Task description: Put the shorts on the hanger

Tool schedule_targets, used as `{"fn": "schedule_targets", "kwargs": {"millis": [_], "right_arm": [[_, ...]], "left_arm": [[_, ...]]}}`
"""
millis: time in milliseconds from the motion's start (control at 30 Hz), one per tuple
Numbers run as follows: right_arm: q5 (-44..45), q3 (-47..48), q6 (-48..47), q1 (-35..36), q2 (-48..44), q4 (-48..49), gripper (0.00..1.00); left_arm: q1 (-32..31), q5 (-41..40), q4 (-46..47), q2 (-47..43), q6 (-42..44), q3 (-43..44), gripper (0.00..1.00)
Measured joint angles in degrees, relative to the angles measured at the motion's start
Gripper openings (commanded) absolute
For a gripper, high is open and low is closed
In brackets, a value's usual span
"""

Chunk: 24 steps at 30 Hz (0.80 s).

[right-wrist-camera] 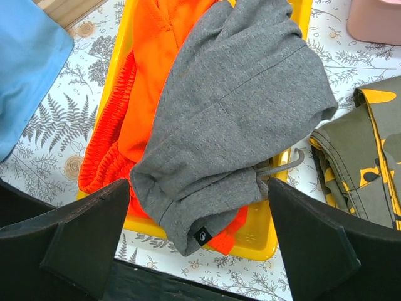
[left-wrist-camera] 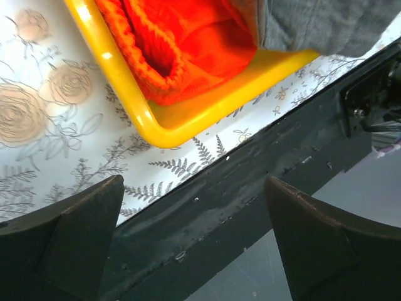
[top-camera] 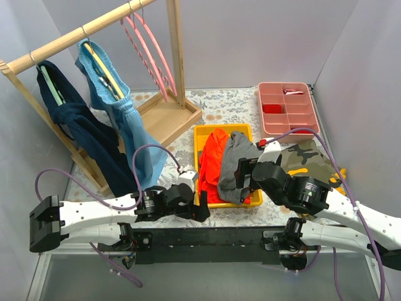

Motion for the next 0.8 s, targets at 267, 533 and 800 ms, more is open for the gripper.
{"fn": "schedule_targets", "kwargs": {"millis": [267,533,800], "right_arm": [[0.79,0.31,0.28,-0.07,1.29,-0.26,0.99],[0.66,0.11,1.01,-0.44,1.18,-0.31,0.99],[0.15,-0.20,1.44,-0.76,0.87,-0.28,0.99]], "left_arm": [[-8.24,-7.04,2.71,9.62,-8.39,-0.15,0.93],[-7.32,-14.82,4.52,10.71,-13.33,-2.10,0.93],[2.64,-13.97,7.52,10.71,-9.68,-2.75,0.93]]}}
